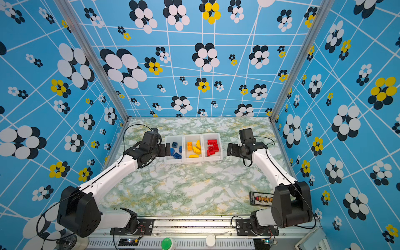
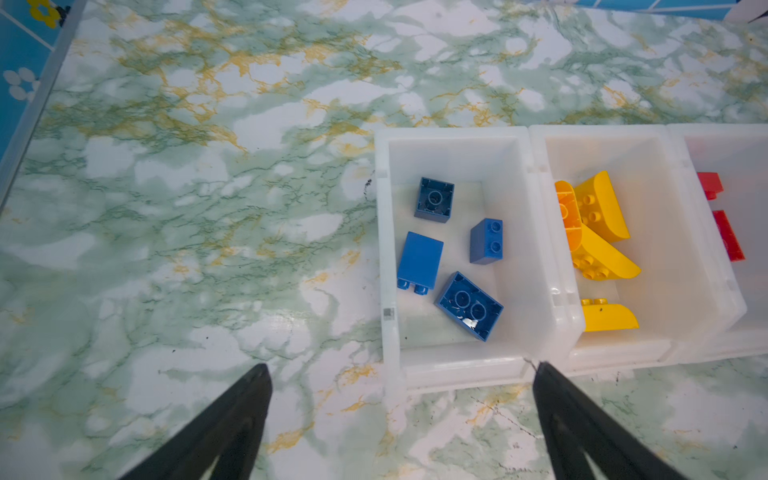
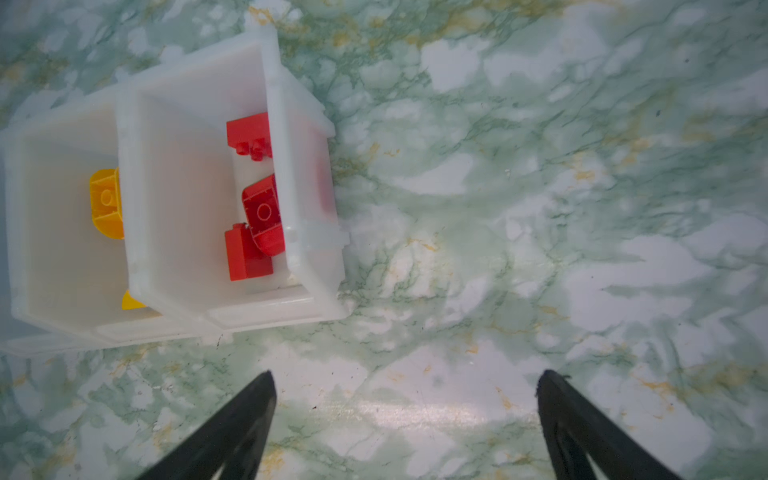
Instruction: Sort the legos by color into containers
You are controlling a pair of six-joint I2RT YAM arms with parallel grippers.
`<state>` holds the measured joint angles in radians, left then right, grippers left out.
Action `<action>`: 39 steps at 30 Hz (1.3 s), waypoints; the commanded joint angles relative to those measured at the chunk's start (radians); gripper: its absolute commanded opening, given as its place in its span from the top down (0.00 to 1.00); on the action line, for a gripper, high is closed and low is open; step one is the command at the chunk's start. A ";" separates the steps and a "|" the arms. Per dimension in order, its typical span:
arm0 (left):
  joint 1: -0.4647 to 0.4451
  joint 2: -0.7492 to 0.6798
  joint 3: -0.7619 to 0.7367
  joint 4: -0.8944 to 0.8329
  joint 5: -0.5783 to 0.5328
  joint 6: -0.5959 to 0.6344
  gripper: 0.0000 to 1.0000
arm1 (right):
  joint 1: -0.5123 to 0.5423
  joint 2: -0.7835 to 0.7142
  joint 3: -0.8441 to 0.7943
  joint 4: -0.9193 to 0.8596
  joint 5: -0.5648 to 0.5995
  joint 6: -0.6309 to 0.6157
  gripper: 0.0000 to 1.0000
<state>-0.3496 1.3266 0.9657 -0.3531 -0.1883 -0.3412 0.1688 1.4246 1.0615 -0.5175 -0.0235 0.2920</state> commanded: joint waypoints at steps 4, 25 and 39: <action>0.101 -0.110 -0.167 0.245 -0.025 0.078 0.01 | -0.104 -0.039 -0.107 0.250 0.089 -0.100 0.01; 0.228 -0.062 -0.511 0.884 -0.087 0.285 0.01 | -0.175 0.018 -0.557 1.088 0.156 -0.222 0.01; 0.323 0.137 -0.609 1.245 -0.036 0.266 0.00 | -0.174 0.099 -0.674 1.393 0.166 -0.229 0.01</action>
<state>-0.0345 1.4315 0.3759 0.7689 -0.2321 -0.0605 -0.0006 1.4948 0.4088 0.7586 0.1257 0.0776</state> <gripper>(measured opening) 0.997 0.992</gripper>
